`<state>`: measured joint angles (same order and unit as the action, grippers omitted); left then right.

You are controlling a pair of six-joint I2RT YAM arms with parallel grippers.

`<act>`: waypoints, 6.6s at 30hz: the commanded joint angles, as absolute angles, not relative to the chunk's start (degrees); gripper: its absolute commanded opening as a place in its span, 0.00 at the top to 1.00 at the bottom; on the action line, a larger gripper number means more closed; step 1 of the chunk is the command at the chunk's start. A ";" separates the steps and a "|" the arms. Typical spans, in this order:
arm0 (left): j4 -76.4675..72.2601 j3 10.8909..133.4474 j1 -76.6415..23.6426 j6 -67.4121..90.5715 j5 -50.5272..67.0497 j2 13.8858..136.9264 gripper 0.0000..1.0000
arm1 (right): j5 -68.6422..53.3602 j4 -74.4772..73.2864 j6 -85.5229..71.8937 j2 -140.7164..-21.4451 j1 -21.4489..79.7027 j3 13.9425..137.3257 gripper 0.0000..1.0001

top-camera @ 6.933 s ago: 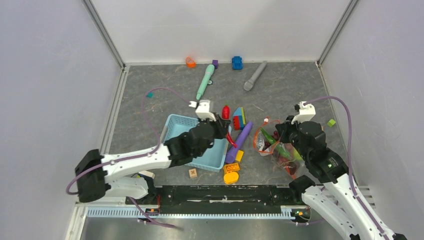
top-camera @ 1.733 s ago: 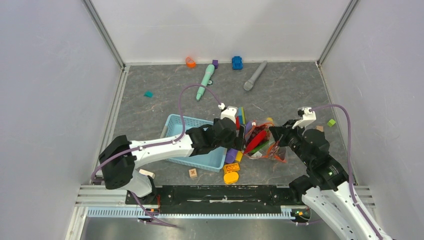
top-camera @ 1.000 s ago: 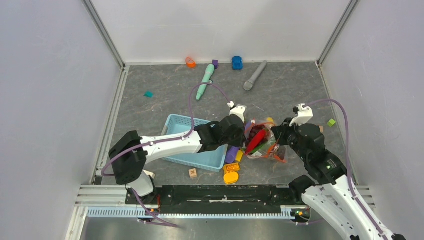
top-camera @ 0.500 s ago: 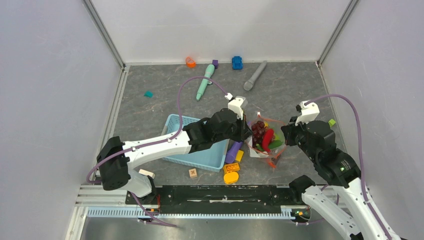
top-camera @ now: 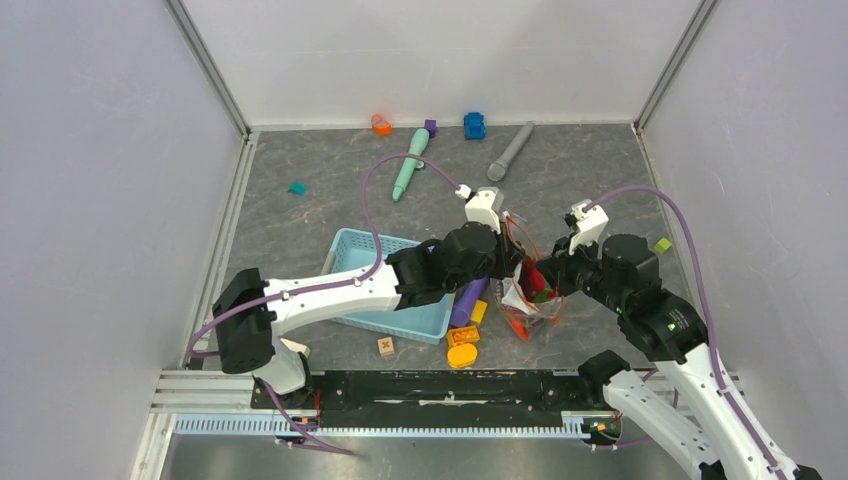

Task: Place the food in the zip-top bag and seal the zipper
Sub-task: Adjust the zipper food storage bag at the center of the board, then zip the zipper food storage bag at the center of the board.

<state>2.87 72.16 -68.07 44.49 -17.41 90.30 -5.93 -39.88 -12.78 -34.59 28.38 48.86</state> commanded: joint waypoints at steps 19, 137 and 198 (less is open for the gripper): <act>6.79 72.72 -69.17 56.22 -38.14 85.98 0.98 | 10.63 -47.89 -16.16 -27.20 28.39 51.99 0.02; -20.52 55.08 -58.79 2.09 18.66 81.29 0.98 | 14.50 -51.28 -4.52 -35.63 28.41 56.07 0.29; -11.90 54.10 -62.22 2.41 16.02 70.60 0.98 | -30.71 -39.42 6.09 -37.51 28.43 50.52 1.00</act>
